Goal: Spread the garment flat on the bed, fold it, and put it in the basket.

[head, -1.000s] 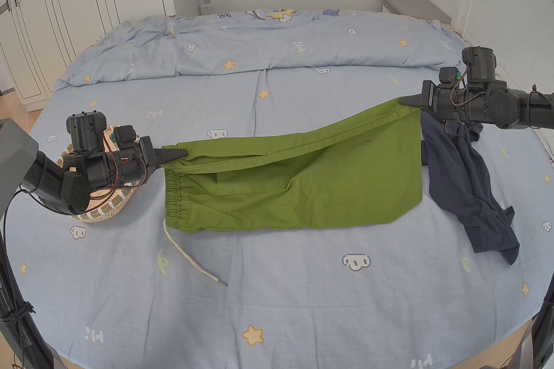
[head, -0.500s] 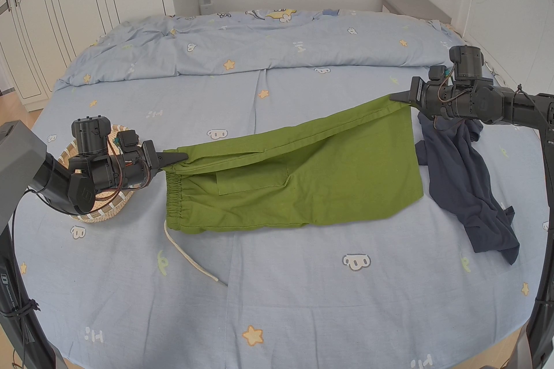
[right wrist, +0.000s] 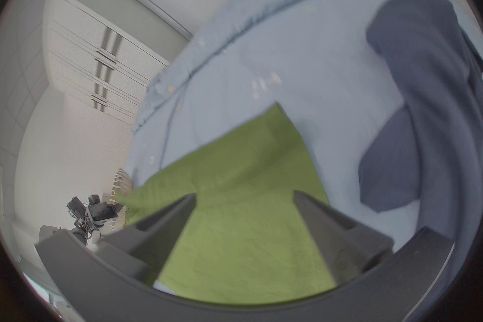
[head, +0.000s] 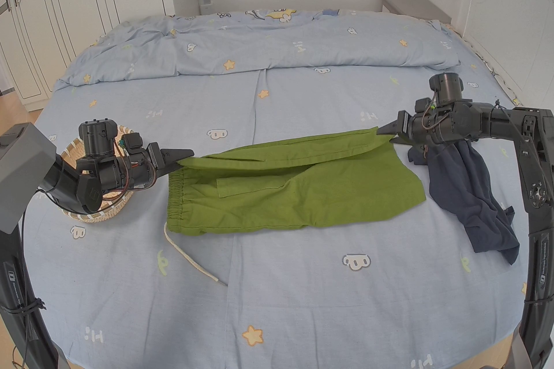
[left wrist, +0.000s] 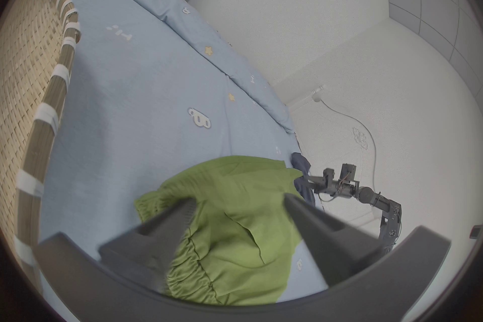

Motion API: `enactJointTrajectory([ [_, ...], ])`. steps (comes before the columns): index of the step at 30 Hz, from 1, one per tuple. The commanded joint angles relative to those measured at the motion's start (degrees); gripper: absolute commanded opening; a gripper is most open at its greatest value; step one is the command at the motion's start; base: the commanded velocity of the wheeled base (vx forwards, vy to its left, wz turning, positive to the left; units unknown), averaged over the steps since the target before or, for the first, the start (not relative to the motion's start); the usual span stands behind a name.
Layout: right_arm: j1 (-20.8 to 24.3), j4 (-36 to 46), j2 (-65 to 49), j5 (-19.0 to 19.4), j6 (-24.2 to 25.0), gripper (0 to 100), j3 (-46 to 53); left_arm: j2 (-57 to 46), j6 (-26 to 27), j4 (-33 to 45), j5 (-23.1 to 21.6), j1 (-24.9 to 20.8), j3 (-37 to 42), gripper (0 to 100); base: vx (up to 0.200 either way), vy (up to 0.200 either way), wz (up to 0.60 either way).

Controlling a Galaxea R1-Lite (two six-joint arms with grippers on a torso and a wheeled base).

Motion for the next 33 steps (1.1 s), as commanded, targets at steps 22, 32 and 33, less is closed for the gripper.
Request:
enactJointTrajectory([
  [22,-2.28,0.36,-17.29,7.17,0.67,100,10.56,-12.86,6.12,-0.86,-0.01,0.35,16.97,100,0.000,0.000,0.00],
  [32,-4.21,-8.34,-24.67,10.95,0.58,100,27.34,-6.36,14.12,-2.71,0.52,2.38,20.49,100,0.000,0.000,0.00],
  [33,-4.48,-8.60,-25.64,11.48,0.58,100,28.75,-5.12,14.12,-3.50,0.61,2.20,20.58,100,0.000,0.000,0.00],
])
